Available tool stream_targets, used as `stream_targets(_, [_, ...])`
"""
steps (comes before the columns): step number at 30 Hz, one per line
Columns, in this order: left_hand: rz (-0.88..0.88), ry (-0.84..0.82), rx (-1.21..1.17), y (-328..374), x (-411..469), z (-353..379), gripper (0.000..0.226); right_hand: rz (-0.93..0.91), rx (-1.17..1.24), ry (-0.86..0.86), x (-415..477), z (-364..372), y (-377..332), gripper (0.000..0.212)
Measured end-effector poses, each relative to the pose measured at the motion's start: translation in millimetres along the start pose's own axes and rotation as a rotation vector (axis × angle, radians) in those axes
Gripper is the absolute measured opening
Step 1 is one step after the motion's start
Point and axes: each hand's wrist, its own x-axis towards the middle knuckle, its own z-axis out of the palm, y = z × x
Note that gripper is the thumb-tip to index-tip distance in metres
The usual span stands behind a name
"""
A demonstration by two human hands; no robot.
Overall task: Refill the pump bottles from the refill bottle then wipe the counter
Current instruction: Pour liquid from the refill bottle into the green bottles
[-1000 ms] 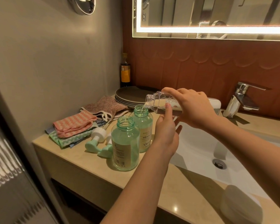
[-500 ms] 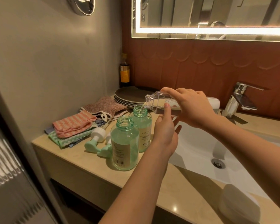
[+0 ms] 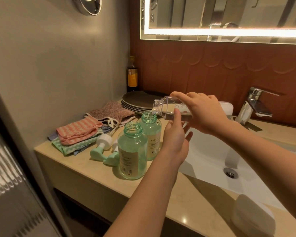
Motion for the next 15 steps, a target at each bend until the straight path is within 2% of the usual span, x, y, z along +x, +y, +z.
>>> stream_targets(15, [0.001,0.009,-0.009,1.9,-2.5,1.6,0.05,-0.012,-0.026,0.013,0.6,-0.1,1.6,0.081])
